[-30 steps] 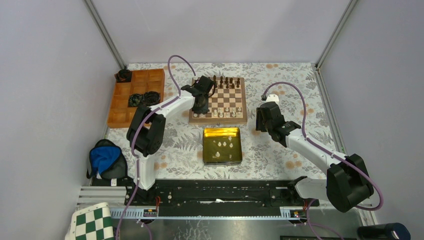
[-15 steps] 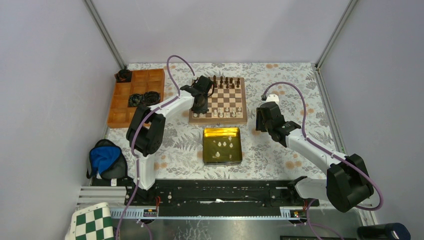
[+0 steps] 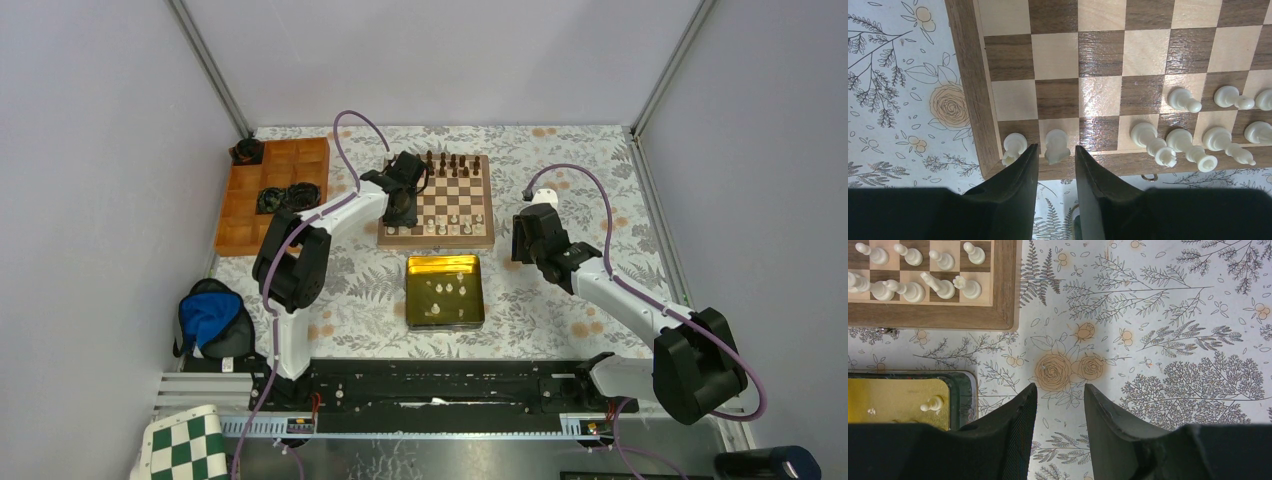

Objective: Set up the chess pieces on the board
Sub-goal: Place the chess piece on the chessboard, then pick up the chess piece from the storage box, then place the chess piece on the chessboard.

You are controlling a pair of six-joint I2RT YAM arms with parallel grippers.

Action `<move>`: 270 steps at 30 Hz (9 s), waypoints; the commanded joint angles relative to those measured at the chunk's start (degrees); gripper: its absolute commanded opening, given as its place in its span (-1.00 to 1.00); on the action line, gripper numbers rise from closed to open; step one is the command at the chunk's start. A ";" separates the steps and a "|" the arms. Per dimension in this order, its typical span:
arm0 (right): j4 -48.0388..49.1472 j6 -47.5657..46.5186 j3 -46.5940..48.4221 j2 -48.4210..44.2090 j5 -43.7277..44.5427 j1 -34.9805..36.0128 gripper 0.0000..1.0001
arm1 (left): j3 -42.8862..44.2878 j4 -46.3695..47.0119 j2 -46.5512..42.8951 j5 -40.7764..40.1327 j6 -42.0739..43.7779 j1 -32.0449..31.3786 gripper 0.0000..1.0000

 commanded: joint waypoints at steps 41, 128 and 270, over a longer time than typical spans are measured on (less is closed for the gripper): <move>0.48 0.72 -1.76 -3.43 0.82 -0.37 -0.08 | -17.55 -2.30 -23.48 -5.62 -0.22 -25.56 -0.05; 2.43 -0.24 -0.99 -0.26 0.47 -0.40 -0.08 | -6.07 -7.49 -12.53 -6.43 1.88 -21.98 -1.00; 2.54 -0.59 -0.93 0.53 0.07 -0.97 -0.08 | 7.79 -1.58 0.81 1.52 -1.05 -1.72 -0.21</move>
